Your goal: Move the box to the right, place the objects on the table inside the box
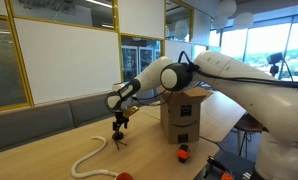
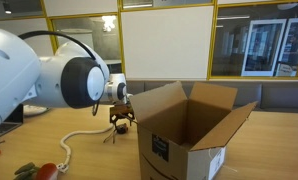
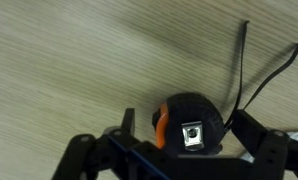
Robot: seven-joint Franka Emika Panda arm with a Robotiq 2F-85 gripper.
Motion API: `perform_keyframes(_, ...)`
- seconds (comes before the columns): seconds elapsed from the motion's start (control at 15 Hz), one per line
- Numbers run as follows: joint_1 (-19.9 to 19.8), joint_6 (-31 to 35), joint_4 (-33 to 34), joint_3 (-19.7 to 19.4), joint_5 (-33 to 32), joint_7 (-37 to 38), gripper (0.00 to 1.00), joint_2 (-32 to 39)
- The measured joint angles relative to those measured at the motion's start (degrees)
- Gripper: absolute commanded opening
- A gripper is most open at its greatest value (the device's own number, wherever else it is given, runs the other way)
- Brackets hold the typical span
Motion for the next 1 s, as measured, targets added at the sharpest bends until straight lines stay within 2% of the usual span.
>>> perform_keyframes(0.73,-1.3,-3.0,12.5,3.6,3.0,-4.7,1.00,9.3)
perform_keyframes(0.8,-1.3,-3.3,13.3,3.6,3.1,-4.7,0.75,9.8)
perform_keyframes(0.87,-1.3,-3.6,14.0,3.6,3.1,-4.8,0.74,10.4)
perform_keyframes(1.0,-1.4,-4.2,15.5,3.6,3.1,-5.1,0.59,11.5)
